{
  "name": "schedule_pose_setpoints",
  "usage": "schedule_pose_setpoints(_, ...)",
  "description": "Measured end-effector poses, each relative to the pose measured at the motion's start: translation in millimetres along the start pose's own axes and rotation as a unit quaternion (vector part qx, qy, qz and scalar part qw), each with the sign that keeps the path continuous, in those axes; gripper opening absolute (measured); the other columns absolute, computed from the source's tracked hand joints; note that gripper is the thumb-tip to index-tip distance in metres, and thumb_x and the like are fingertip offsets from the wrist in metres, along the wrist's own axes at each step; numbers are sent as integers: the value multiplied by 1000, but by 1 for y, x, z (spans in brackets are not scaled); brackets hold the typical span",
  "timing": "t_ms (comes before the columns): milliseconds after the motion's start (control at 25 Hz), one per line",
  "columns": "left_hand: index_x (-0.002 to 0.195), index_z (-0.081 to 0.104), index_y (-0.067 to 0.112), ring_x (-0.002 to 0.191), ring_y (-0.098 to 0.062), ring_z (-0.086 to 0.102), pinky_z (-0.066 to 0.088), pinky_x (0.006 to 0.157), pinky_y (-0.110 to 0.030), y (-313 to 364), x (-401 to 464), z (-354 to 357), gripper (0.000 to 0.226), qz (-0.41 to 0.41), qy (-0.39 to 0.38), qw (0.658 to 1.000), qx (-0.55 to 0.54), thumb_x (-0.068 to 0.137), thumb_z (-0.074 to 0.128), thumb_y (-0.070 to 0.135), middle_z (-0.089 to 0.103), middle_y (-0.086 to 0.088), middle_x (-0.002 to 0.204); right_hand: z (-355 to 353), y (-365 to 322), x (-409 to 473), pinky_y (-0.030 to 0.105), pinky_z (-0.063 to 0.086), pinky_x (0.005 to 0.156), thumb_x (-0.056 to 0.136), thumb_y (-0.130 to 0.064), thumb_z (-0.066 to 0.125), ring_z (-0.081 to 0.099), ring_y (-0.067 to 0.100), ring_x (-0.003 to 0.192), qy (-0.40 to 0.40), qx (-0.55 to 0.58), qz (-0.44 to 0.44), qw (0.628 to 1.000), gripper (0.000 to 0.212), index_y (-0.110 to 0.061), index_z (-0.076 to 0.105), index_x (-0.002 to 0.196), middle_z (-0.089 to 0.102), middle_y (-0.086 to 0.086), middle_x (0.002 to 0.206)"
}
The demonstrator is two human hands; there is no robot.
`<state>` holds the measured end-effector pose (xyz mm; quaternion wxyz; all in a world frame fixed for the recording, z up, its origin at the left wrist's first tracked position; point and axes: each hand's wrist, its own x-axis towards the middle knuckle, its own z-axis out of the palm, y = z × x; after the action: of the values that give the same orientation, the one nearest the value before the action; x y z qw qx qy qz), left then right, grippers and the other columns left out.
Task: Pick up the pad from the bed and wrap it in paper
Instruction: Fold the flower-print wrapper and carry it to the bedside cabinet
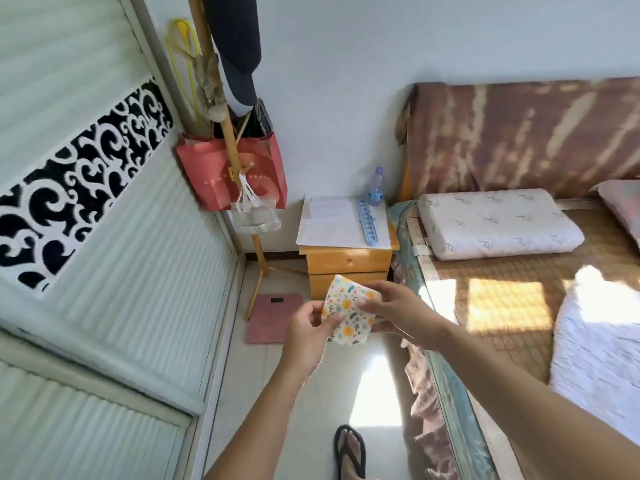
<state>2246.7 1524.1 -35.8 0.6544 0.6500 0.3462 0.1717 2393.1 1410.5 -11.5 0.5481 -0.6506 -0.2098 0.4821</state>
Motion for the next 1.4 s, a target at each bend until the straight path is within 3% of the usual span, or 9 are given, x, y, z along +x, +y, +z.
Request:
schedule_pose_setpoints(120,87,61,19,69,-3,71,52,50,-14,15,70,-5,12,-35,32,997,-56,81,70,15,73,4,85,-16,-22,69,47,55,88,84,-13,66,68,28,102,-24,22,30,999,36,-7,57,118,68,14,115)
schedule_pose_setpoints(400,93,61,19,75,-6,72,58,65,-24,34,196,-3,16,-73,14,996,-41,81,71,20,74,6,86,-48,-59,186,31,60,68,83,-10,68,72,20,91,8,18,17,1000,21,-14,65,104,74,4,102)
schedule_pose_setpoints(640,96,63,16,74,-5,70,55,67,-23,45,317,1,18,-108,-15,993,-53,84,66,28,74,3,87,-88,-77,292,32,60,72,81,-14,72,72,18,92,44,20,46,998,23,-12,66,104,75,2,100)
schedule_pose_setpoints(880,93,64,11,64,-4,66,51,61,-20,43,460,-3,9,-154,-49,985,-55,86,65,17,71,-1,81,-115,-101,416,26,58,65,80,-16,73,73,17,87,84,38,92,992,25,-14,65,104,75,2,98)
schedule_pose_setpoints(1120,90,60,13,70,-7,67,53,52,-15,27,566,5,4,-207,-56,976,-36,87,63,13,69,-2,86,-142,-105,511,22,58,58,85,-19,68,74,14,79,86,61,161,981,19,-13,63,102,73,4,97)
schedule_pose_setpoints(1280,87,58,16,76,-12,66,55,51,-17,-1,614,17,5,-262,-16,965,-24,87,63,14,68,-2,87,-176,-92,552,31,56,76,85,-32,66,68,17,86,95,-36,181,978,34,-16,57,114,69,2,97)
schedule_pose_setpoints(1400,84,58,21,80,-18,66,54,58,-24,-41,649,28,7,-314,20,949,-7,87,64,19,67,-3,90,-206,-65,585,25,49,72,88,-39,59,62,18,93,93,-197,188,958,38,-20,57,120,64,3,112)
